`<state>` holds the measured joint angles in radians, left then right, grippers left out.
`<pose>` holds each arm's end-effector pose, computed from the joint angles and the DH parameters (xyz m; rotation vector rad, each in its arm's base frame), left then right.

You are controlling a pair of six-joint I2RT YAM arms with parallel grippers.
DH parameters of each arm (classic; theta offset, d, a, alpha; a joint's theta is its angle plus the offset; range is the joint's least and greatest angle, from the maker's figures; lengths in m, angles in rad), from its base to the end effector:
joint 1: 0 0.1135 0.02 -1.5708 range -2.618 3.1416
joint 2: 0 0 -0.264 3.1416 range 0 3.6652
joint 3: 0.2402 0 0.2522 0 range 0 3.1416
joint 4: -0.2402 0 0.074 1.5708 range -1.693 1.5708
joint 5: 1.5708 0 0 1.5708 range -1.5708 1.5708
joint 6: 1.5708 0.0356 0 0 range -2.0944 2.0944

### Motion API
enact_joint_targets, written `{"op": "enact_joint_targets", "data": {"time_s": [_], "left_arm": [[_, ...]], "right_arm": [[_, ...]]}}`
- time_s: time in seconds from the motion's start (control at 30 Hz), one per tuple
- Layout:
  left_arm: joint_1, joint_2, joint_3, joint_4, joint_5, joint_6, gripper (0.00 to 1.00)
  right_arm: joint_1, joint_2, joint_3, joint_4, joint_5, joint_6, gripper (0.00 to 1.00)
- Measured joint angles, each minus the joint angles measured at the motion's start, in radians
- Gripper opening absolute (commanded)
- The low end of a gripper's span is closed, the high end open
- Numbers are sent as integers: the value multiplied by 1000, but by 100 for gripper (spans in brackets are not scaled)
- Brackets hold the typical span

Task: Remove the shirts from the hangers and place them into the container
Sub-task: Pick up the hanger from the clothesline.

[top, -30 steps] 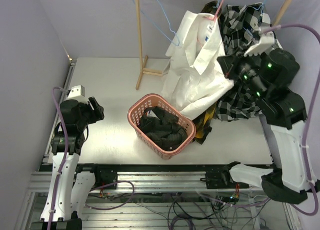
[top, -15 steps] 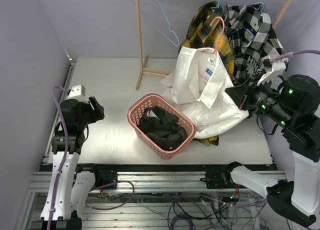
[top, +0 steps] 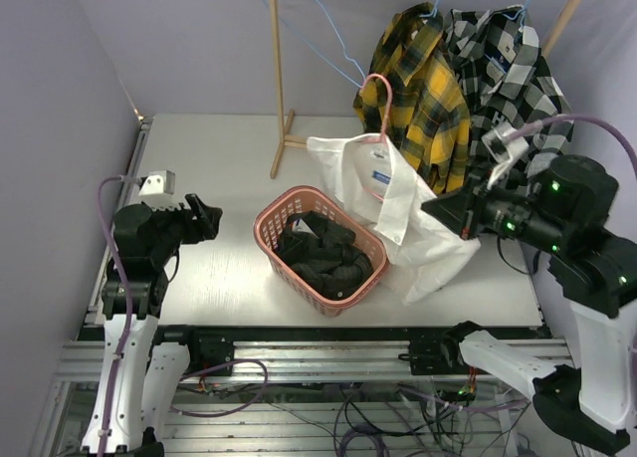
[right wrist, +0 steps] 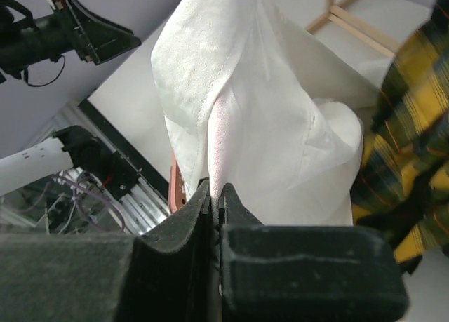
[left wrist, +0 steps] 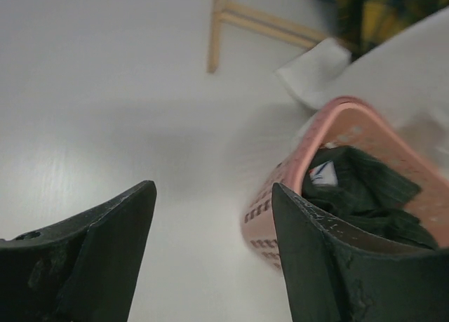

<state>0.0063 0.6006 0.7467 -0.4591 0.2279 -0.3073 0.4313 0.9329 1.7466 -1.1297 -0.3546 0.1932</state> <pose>0.1393 -0.0072 0.3243 -0.1397 1.8919 -0.4201 0.0761 0.0486 0.5115 -0.4762 1.8788 0.7559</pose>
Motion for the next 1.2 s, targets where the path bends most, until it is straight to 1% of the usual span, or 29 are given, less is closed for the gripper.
{"op": "enact_joint_targets", "data": {"time_s": [0.1,0.17,0.23,0.47,0.6,0.7,0.77,0.87,0.93,1.0,1.1,1.2], "left_arm": [[-2,-23,-4,79,72,-24,80],[-2,-30,1,161,114,-49,80],[-2,-20,34,222,148,-66,80],[-3,150,275,476,265,-113,83],[-3,200,329,589,304,-129,83],[-6,235,372,636,337,-127,84],[-33,261,416,623,344,-91,84],[-125,325,544,494,315,35,84],[-231,369,638,389,258,154,85],[-352,393,690,296,173,272,85],[-536,410,705,186,3,438,85],[-661,417,677,129,-165,569,84]], "right_arm": [[0,53,-6,68,-72,-17,0],[0,96,1,127,-118,-31,0],[0,137,2,198,-171,-47,0],[0,212,1,406,-324,-62,0],[0,220,-38,490,-399,-50,0],[0,220,-66,510,-430,-40,0],[0,223,-72,511,-442,-34,0],[0,225,-72,511,-451,-31,0],[0,225,-72,510,-456,-28,0],[0,225,-72,510,-461,-26,0],[0,225,-76,510,-465,-25,0],[0,225,-86,509,-469,-23,0]]}}
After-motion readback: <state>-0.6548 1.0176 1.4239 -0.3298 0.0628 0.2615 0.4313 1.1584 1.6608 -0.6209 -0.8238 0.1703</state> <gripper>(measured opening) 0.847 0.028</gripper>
